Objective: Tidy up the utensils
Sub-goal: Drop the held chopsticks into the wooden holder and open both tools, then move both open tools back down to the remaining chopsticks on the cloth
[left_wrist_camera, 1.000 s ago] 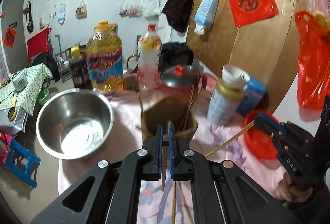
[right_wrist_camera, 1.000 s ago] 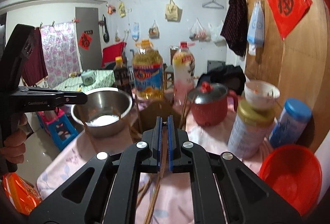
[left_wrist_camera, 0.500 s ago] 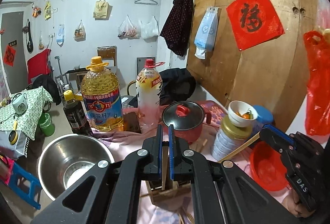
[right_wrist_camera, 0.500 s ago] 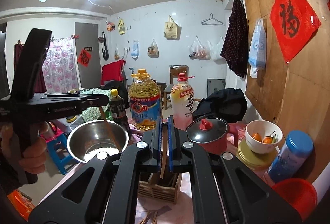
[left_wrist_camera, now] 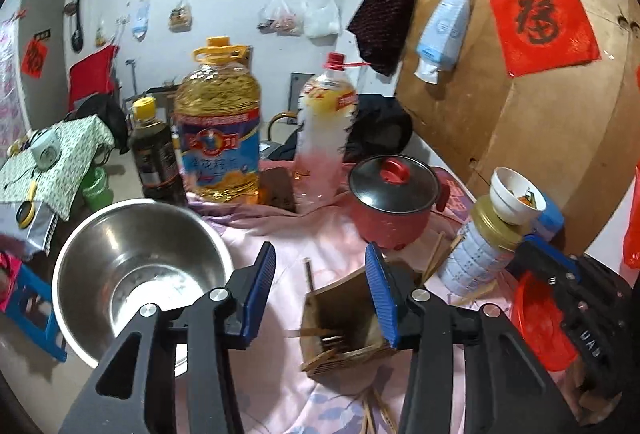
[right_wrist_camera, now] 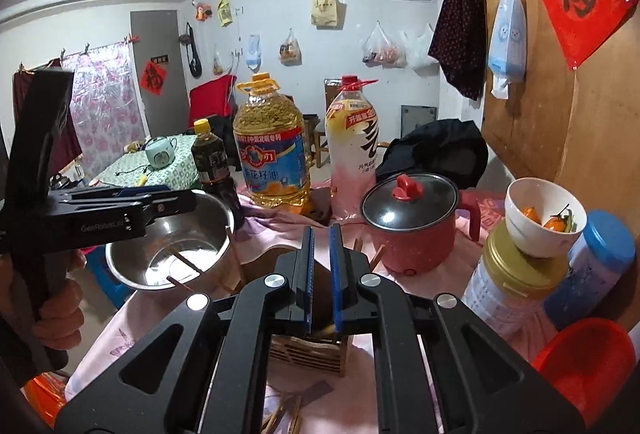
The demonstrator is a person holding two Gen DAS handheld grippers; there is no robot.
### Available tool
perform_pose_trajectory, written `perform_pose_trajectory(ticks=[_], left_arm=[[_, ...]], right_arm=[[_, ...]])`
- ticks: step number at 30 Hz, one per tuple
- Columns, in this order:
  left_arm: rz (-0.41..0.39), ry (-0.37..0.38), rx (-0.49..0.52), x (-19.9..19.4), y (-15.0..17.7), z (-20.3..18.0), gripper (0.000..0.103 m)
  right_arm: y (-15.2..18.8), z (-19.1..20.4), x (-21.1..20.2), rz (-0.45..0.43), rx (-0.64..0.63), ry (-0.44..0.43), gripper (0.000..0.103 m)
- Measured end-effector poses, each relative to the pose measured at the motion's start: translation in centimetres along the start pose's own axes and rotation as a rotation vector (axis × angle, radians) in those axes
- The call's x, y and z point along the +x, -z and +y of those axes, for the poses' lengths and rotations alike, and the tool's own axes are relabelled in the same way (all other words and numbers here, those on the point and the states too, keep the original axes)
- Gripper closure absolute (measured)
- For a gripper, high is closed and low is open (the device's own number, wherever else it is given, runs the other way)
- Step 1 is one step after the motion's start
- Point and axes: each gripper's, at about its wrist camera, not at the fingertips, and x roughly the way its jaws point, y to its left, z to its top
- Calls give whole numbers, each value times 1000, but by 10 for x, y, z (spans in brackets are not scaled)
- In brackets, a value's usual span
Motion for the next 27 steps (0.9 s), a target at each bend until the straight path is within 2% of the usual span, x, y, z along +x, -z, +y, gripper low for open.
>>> perform_pose_trajectory(ticks=[3,12,27], left_arm=[[-10,-29,-19,-8,2,6,47],[-4,-67,-17,-33,26,1,36],[9,-112,-10,-64,65,-7,30]], right_arm=[[3,-5,-4,-6,23,1,92],[18,-12,-31,-2,69,8,90],[42,5,-66,2,65,-3,87]])
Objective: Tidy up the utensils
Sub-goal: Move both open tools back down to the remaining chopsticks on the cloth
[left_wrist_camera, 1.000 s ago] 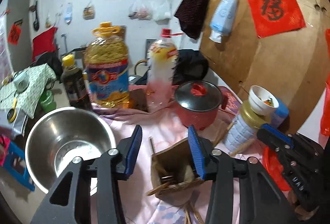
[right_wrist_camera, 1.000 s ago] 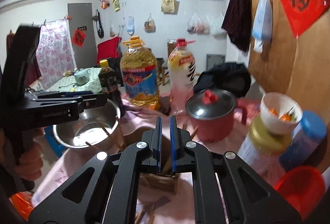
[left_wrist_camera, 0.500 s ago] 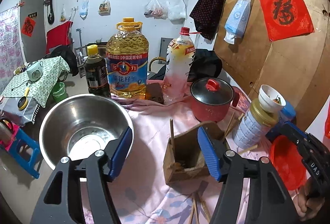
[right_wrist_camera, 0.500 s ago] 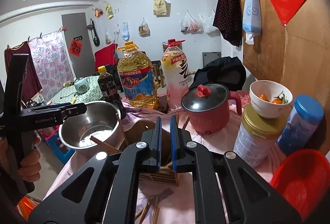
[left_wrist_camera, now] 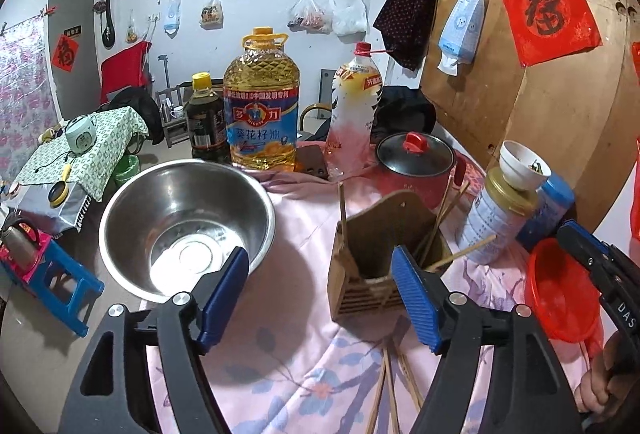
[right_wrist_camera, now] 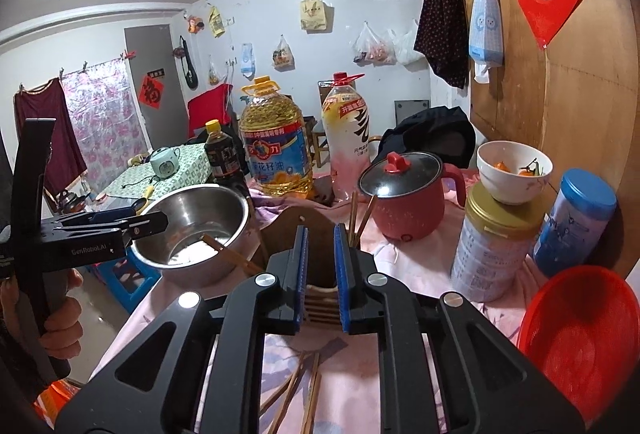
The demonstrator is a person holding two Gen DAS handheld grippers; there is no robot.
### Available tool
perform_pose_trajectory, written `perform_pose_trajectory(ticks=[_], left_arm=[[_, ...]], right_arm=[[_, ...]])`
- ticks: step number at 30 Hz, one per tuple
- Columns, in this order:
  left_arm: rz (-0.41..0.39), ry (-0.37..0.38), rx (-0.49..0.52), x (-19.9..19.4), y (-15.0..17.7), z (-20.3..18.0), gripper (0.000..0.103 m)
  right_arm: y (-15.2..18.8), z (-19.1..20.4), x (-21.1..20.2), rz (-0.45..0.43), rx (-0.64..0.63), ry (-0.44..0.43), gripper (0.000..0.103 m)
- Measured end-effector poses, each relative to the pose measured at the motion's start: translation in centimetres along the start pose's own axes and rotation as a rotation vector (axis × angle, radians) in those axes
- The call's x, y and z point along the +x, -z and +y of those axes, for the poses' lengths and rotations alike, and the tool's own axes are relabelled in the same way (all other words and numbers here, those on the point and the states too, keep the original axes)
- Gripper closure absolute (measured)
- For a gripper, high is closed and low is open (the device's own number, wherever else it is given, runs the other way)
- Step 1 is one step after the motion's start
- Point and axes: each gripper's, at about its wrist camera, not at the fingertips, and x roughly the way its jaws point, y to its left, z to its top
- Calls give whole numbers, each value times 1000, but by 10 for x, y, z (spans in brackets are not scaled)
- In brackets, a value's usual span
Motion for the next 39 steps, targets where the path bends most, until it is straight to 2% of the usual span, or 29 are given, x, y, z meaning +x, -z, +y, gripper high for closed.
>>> perform_pose_trajectory(ticks=[5,13,27,30,39], left_arm=[[1,-15,2,-7,12,0,26],[31,-35,32,-6,33,-4,25],[160,-50,45,16,87,-4,25],[184,-55,59,20,99,-5,25],[283,-41,101,34,145,-9,24]], right_arm=[[8,7,-7,7,-13,1,84],[19,10,-13,28,-23,3,84],[52,10,-15,103,-16,10,82],[62,9,-16,122,-9,16,79],[100,4,-13,216,17,28,79]])
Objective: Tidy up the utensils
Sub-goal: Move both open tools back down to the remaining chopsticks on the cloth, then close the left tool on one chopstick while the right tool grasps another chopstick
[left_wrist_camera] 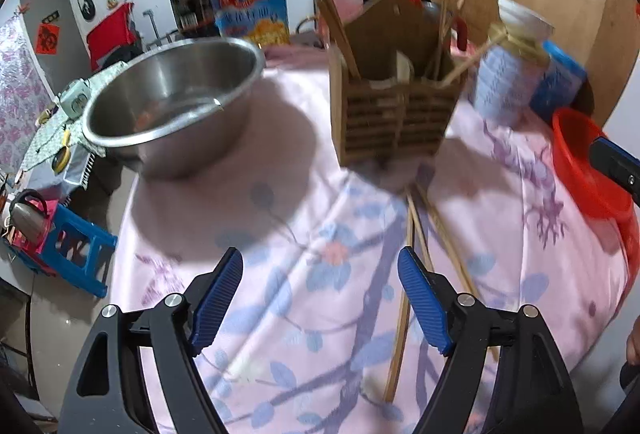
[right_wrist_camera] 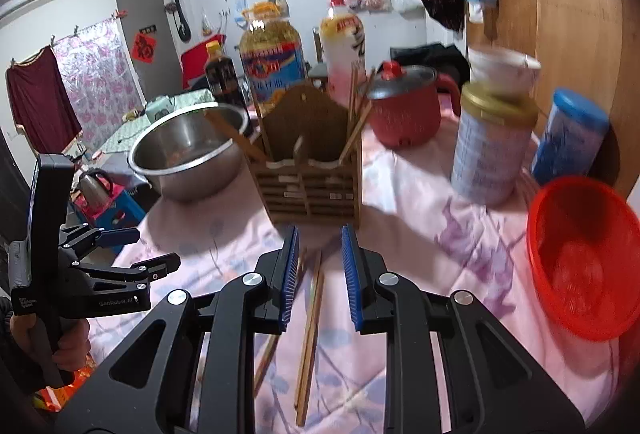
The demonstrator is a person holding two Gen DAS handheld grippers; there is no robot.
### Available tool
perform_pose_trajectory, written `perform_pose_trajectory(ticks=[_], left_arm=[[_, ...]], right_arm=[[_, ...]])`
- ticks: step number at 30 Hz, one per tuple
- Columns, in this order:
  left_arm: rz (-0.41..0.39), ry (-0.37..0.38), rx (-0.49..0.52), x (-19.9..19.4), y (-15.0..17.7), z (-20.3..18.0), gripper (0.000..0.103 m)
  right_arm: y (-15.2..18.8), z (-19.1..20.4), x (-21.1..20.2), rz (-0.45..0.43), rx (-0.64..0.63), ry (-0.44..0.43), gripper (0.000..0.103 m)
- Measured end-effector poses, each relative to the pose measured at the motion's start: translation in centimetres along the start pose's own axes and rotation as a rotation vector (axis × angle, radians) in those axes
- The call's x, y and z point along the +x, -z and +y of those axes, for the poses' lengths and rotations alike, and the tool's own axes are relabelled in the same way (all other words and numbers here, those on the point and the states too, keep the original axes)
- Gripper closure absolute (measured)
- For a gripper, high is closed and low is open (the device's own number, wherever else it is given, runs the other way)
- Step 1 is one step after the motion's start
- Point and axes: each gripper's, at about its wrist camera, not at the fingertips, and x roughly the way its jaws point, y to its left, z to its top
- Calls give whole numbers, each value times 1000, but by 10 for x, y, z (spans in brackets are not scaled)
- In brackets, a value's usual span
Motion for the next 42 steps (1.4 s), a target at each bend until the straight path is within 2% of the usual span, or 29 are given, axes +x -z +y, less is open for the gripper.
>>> perform_pose_trajectory(ticks=[11,21,27,36,37,38,39,40,41,42], left_arm=[[95,56,88,20,50,-17,24],[179,115,146,40,82,-32,24],[199,135,161,48,91,-36,24],[208,134,148,56,98,-37,25],[204,132,149,57,99,-37,28],[196,128,154,57,100,-37,40],[174,107,170,56,101,-38,50],[164,105,182,55,102,-39,56],[160,120,187,55,101,-39,72],[164,128,187,55,99,-39,79]], right_arm=[[59,-11,15,145,30,4,79],[123,1,27,294,-20,-22,79],[146,13,33,341,-57,-43,79],[156,19,46,350,-70,-47,80],[158,18,47,345,-68,-45,83],[158,17,46,335,-67,-42,85],[158,15,46,328,-65,-35,91],[158,12,46,325,-56,-36,95],[158,9,47,324,-43,-37,96],[158,4,47,320,-22,-31,96]])
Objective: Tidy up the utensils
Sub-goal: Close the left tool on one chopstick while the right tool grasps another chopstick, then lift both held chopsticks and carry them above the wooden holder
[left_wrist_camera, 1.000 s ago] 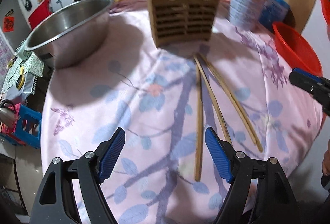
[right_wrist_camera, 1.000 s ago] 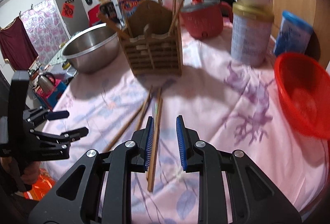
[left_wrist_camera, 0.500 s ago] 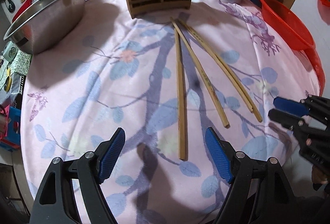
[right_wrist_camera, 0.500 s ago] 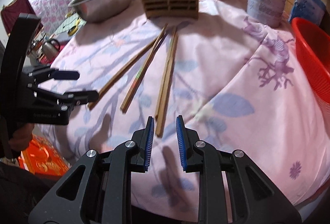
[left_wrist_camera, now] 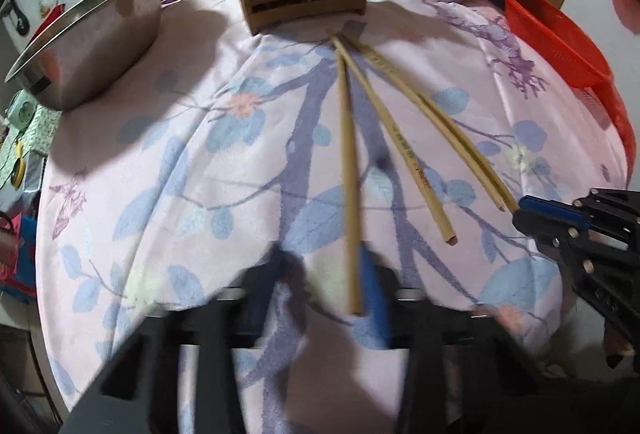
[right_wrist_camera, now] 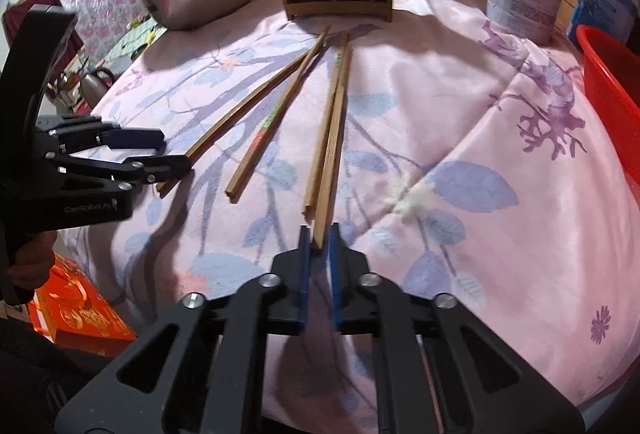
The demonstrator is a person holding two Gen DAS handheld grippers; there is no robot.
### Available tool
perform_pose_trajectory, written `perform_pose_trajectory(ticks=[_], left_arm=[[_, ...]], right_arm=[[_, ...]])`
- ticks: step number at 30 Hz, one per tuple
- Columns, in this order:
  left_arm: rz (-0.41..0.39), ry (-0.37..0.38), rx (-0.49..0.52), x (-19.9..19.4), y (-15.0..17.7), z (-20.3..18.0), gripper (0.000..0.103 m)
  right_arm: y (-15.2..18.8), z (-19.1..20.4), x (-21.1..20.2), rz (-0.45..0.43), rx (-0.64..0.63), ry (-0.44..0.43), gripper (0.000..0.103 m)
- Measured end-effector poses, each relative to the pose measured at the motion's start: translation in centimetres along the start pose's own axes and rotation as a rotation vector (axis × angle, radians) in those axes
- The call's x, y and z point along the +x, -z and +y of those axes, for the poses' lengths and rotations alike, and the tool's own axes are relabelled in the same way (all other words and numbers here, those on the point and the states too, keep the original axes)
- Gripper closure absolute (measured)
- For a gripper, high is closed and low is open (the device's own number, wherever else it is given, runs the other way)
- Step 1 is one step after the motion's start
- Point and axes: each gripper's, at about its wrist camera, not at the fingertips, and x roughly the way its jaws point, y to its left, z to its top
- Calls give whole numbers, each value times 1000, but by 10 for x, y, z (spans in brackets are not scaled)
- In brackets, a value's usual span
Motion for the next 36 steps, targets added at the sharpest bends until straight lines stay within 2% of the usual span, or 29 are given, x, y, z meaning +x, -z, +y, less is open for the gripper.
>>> perform_pose_trajectory(ticks=[4,7,10,11,13,16,21,28,36], left_arm=[[-2,-23,-23,3,-6,6,80],[-7,-42,-68,4,-8,15,77],[-23,-50,-67,4,-6,15,74],[-28,-50,-63,3,-5,14,76],[-29,-27,-60,3,-7,13,94],[-32,-17,-67,-1,-13,14,97],[-115,-25,-56,-36,-40,18,97],[-268,-47,-60,-96,-75,24,97],[-368,-55,-62,-138,-98,30,97]], right_arm=[[-4,-11,1,-11,38,27,97],[-5,-12,3,-21,41,28,96],[-1,-9,3,-43,27,43,96],[-1,-10,2,-48,30,42,96],[-2,-12,2,-47,44,30,96],[-7,-15,0,-49,47,37,97],[-35,-21,-26,-134,47,55,97],[-83,-20,-73,-317,16,78,97],[-126,-15,-114,-471,12,60,97]])
